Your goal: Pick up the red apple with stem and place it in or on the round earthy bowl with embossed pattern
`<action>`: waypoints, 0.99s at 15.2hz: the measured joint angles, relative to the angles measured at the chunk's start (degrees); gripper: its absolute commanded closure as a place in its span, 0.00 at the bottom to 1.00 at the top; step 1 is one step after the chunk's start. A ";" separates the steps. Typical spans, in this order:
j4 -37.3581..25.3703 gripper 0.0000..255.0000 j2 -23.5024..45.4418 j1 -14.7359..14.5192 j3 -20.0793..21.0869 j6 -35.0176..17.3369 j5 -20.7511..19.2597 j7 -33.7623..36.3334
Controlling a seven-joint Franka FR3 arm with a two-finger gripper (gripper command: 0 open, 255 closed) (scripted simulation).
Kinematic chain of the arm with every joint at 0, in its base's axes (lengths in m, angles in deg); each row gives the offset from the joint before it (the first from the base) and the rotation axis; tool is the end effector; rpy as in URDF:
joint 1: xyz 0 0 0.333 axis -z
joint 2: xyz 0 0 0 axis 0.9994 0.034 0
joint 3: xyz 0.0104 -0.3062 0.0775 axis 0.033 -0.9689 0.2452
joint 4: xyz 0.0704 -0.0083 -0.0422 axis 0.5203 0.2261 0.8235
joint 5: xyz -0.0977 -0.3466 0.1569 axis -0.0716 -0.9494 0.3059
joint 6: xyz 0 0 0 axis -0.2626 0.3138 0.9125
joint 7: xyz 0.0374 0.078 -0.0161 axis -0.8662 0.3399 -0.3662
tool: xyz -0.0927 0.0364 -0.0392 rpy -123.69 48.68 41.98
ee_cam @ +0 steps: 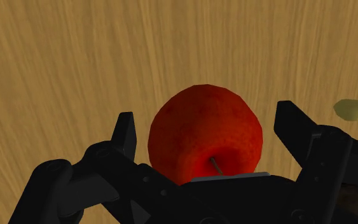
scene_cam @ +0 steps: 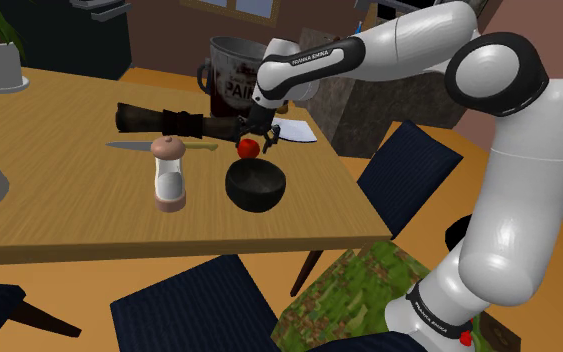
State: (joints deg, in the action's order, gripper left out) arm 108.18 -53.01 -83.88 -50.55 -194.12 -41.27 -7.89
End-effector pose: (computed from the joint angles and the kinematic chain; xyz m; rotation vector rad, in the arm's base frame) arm 0.6540 0.0351 0.3449 -2.8687 0.9029 0.0089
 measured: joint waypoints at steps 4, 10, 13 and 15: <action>0.06 0.00 0.31 -0.11 0.02 -0.41 -0.03 0.10; 0.05 1.00 0.28 -0.11 0.03 -0.44 -0.03 0.10; 0.03 1.00 0.28 -0.11 0.03 -0.42 -0.03 0.10; 0.02 1.00 0.28 -0.10 0.02 -0.40 -0.03 0.09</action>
State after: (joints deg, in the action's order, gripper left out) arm 108.20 -52.73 -83.99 -50.53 -194.52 -41.30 -7.79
